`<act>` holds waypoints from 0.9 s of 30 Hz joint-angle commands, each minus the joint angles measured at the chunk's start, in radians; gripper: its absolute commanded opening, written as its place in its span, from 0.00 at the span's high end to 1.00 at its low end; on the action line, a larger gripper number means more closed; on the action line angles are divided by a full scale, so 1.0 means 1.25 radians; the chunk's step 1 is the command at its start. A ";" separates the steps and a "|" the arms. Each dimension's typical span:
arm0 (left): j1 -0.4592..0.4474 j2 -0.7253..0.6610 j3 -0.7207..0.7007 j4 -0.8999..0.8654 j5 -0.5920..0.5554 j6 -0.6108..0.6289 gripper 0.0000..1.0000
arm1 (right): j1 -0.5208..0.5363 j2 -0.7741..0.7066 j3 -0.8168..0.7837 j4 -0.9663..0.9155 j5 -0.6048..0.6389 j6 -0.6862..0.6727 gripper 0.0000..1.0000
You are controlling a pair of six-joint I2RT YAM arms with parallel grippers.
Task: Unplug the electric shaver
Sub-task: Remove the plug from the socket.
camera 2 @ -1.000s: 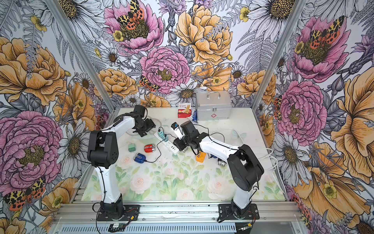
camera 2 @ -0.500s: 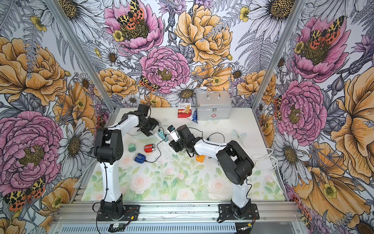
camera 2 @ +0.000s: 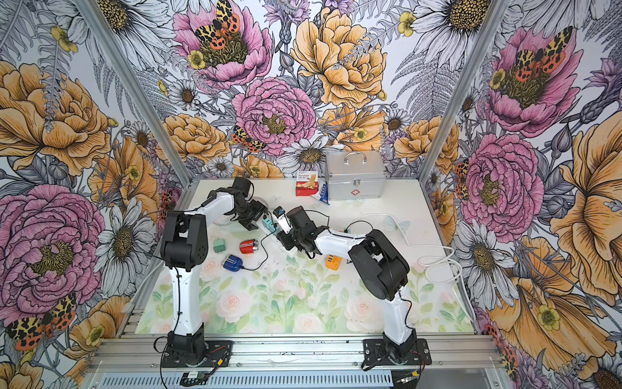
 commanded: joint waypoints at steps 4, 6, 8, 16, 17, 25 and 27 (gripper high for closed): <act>-0.003 0.004 -0.031 -0.007 0.039 0.003 0.32 | 0.010 0.043 0.049 0.028 0.055 -0.032 0.58; -0.002 0.000 -0.040 -0.007 0.042 0.004 0.34 | 0.010 0.052 0.059 0.030 0.049 -0.034 0.58; -0.001 -0.003 -0.046 -0.007 0.045 0.005 0.35 | 0.010 0.061 0.066 0.033 0.047 -0.036 0.57; -0.001 -0.033 -0.084 -0.007 0.054 -0.002 0.43 | 0.010 0.085 0.085 0.048 0.017 -0.059 0.56; -0.001 -0.039 -0.090 -0.007 0.056 -0.005 0.44 | 0.010 0.087 0.085 0.048 0.013 -0.063 0.57; -0.008 -0.093 -0.128 -0.006 0.051 -0.023 0.47 | 0.010 0.085 0.082 0.039 -0.012 -0.098 0.60; -0.009 -0.097 -0.124 -0.007 0.052 -0.025 0.47 | 0.010 0.083 0.082 0.034 -0.023 -0.107 0.61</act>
